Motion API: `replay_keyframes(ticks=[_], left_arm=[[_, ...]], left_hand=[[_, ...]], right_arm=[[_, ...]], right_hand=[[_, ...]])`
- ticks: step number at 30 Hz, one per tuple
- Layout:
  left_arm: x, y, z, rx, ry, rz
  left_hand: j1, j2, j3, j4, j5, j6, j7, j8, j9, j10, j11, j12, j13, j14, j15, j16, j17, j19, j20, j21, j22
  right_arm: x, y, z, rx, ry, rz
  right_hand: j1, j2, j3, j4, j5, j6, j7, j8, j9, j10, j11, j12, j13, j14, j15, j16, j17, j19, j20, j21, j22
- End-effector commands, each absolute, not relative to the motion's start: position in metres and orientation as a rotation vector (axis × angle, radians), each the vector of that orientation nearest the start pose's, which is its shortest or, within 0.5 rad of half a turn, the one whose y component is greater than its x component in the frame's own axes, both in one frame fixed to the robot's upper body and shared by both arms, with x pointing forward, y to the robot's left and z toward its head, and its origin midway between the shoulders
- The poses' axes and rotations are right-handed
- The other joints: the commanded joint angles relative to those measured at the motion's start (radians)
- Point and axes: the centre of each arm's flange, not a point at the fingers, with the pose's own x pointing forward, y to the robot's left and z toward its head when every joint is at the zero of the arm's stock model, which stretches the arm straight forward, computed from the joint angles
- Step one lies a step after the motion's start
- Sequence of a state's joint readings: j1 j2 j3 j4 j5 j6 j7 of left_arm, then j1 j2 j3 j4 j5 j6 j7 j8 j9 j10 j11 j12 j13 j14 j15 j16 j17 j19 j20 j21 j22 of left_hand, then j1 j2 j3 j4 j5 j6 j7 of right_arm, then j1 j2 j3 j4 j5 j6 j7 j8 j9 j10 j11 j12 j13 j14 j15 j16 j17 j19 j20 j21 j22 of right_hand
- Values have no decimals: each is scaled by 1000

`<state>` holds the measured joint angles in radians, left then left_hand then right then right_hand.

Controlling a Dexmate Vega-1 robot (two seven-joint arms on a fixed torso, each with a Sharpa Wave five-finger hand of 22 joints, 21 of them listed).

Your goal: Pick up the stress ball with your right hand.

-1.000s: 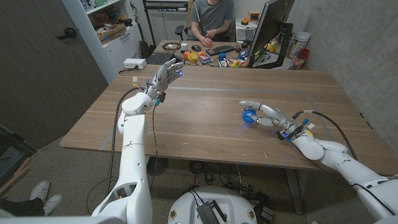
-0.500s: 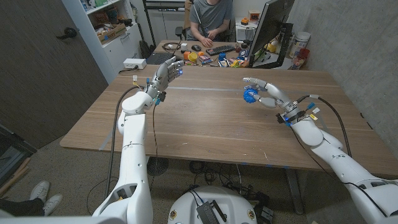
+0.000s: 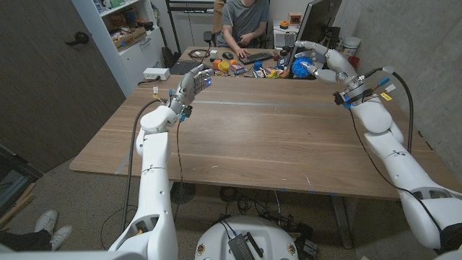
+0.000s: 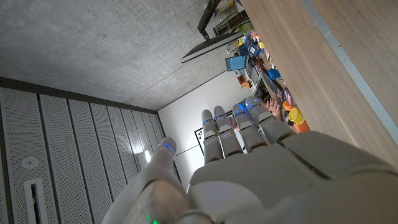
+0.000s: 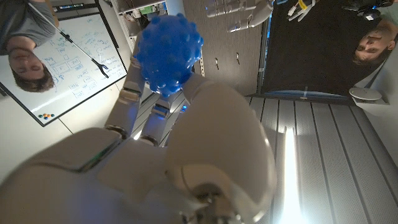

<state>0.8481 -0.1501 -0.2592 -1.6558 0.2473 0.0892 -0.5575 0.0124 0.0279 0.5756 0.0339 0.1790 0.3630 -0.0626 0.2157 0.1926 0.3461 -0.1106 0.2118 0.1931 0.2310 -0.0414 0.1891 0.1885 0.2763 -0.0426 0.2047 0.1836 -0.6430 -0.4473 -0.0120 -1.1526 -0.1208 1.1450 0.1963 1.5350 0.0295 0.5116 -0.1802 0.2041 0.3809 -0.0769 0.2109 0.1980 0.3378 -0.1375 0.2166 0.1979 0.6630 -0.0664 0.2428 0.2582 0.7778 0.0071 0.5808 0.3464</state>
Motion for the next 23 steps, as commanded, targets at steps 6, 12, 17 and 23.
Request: replay_keyframes(ticks=[6,12,17,23], left_arm=[[601,261,64,168,-660,-232],[600,263,64,166,-663,-231],[599,263,64,167,-665,-230],[598,265,64,166,-666,-227]], left_hand=[[-10,0,-2,11,6,7,0,-2,4,9,1,0,3,0,-89,4,1,-2,-40,5,3],[-9,1,-3,12,6,7,0,-2,4,10,0,1,3,-1,-89,3,1,-4,-40,4,3],[-8,1,-4,14,6,6,-3,-3,4,9,-1,0,3,-2,-90,3,0,-5,-39,3,3],[-7,1,-5,16,7,6,-2,-4,4,11,1,0,3,-3,-89,3,0,-6,-39,3,3]], right_arm=[[465,-336,238,-795,-1720,73],[466,-335,238,-802,-1715,75],[465,-334,238,-806,-1713,79],[468,-334,233,-807,-1703,89]], right_hand=[[14,-3,-5,2,-5,11,2,2,2,12,3,7,1,8,-158,-1,5,73,-237,12,8],[16,-3,-7,3,-7,11,2,1,2,15,2,7,1,9,-158,-1,6,70,-237,17,11],[17,-4,-8,4,-8,11,2,0,2,17,4,8,1,9,-158,-2,7,68,-237,21,13],[19,-4,-10,4,-9,10,2,-1,2,17,3,7,1,10,-157,-2,8,66,-237,25,16]])
